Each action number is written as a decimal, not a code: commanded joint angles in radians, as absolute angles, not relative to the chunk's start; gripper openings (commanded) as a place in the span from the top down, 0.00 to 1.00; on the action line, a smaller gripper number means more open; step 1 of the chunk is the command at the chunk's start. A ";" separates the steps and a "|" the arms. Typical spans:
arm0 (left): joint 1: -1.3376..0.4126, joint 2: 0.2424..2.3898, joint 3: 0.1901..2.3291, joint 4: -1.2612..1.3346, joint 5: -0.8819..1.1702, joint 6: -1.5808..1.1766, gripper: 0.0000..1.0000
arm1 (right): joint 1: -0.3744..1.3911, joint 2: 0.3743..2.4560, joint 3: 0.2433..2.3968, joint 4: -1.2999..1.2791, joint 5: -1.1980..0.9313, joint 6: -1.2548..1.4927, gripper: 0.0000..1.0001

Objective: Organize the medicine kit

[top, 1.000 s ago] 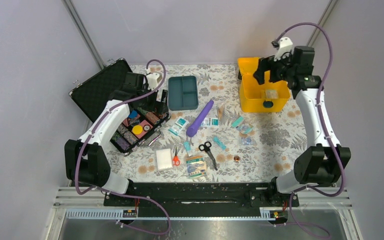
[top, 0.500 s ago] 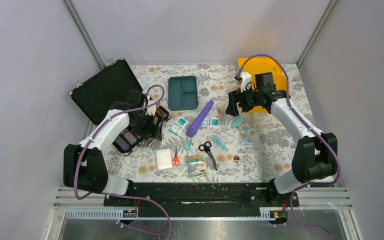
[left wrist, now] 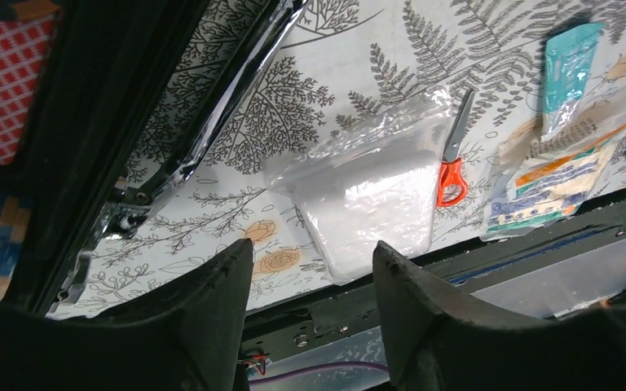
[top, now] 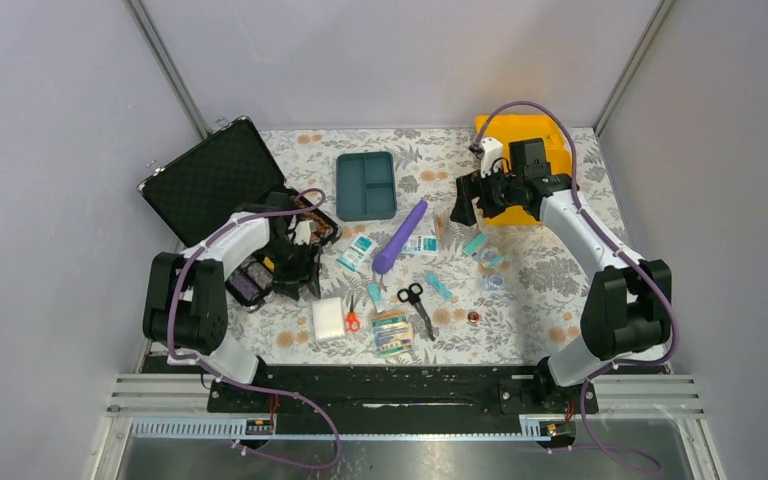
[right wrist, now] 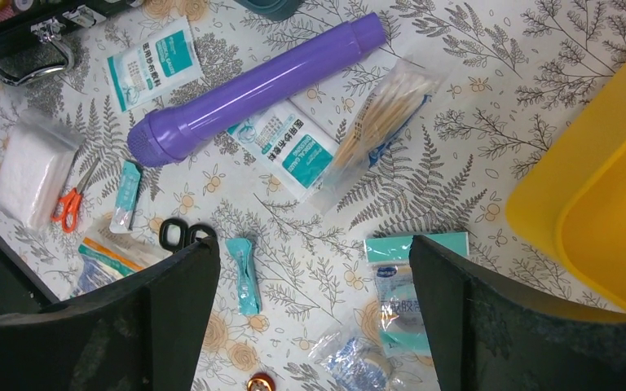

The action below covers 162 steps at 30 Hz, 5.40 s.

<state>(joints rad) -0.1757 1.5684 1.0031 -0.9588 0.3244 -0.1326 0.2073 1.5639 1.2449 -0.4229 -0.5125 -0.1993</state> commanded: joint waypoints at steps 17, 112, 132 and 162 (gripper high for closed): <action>-0.219 1.768 1.021 -0.896 0.417 -0.072 1.00 | 0.236 1.546 1.249 -0.377 -0.480 -0.177 0.09; -0.196 1.826 1.678 -0.716 0.698 -0.093 0.39 | -0.130 2.089 1.899 -0.807 -0.073 -0.404 0.99; -0.196 1.826 1.666 -0.722 0.687 -0.096 0.38 | -0.139 2.079 1.973 -0.770 0.026 -0.465 0.40; -0.320 1.815 1.523 -0.743 0.354 -0.039 0.29 | 0.095 1.476 1.232 -0.447 -0.432 -0.190 0.30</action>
